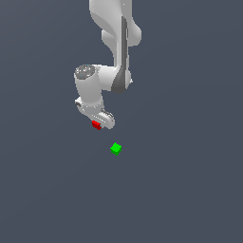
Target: Stack the red cube on top of the green cube.
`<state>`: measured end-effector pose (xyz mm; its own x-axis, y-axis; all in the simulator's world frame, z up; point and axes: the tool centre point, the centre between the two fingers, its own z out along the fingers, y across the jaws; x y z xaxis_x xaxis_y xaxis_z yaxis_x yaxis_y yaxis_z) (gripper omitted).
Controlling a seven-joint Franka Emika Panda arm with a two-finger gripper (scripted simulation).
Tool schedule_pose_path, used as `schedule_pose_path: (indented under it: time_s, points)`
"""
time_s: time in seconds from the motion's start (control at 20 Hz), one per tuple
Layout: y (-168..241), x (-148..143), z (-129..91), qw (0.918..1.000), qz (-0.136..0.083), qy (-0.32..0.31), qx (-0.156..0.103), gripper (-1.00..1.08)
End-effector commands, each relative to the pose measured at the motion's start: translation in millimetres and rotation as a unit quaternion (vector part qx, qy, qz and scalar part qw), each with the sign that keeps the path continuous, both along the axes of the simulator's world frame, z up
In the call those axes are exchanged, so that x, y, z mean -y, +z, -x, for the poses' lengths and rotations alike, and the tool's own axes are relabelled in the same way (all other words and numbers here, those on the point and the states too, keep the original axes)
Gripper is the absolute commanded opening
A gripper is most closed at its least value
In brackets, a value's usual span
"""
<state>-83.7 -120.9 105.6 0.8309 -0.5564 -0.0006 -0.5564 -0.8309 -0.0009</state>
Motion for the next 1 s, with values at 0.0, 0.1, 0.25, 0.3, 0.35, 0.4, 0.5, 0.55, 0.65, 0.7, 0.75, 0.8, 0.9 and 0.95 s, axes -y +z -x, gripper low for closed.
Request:
schedule_pose_path:
  time_s: [0.0, 0.1, 0.25, 0.3, 0.35, 0.4, 0.5, 0.55, 0.65, 0.7, 0.75, 0.8, 0.9, 0.95]
  points:
    - [-6, -13, -13, 1.0000, 0.000, 0.000, 0.000, -1.00]
    - [-11, -25, -25, 1.0000, 0.000, 0.000, 0.000, -1.00]
    - [-20, -43, -44, 1.0000, -0.001, 0.000, 0.000, -1.00]
    - [-23, -49, -51, 1.0000, -0.001, 0.000, 0.000, -1.00]
    - [-26, -55, -57, 1.0000, -0.001, 0.000, 0.000, -1.00]
    - [-28, -60, -63, 1.0000, -0.001, 0.000, 0.000, -1.00]
    - [-33, -69, -73, 1.0000, 0.000, 0.000, 0.000, -1.00]
    - [-34, -73, -77, 1.0000, 0.000, 0.000, 0.000, -1.00]
    - [-38, -80, -85, 1.0000, 0.000, 0.000, 0.000, -1.00]
    - [-39, -82, -88, 1.0000, 0.000, 0.000, 0.000, -1.00]
    - [-40, -85, -91, 1.0000, 0.000, 0.000, 0.000, -1.00]
    - [-41, -87, -94, 1.0000, 0.000, 0.000, 0.000, -1.00]
    - [-43, -90, -98, 1.0000, 0.000, 0.000, 0.000, -1.00]
    - [-43, -91, -100, 1.0000, 0.000, 0.000, 0.000, -1.00]
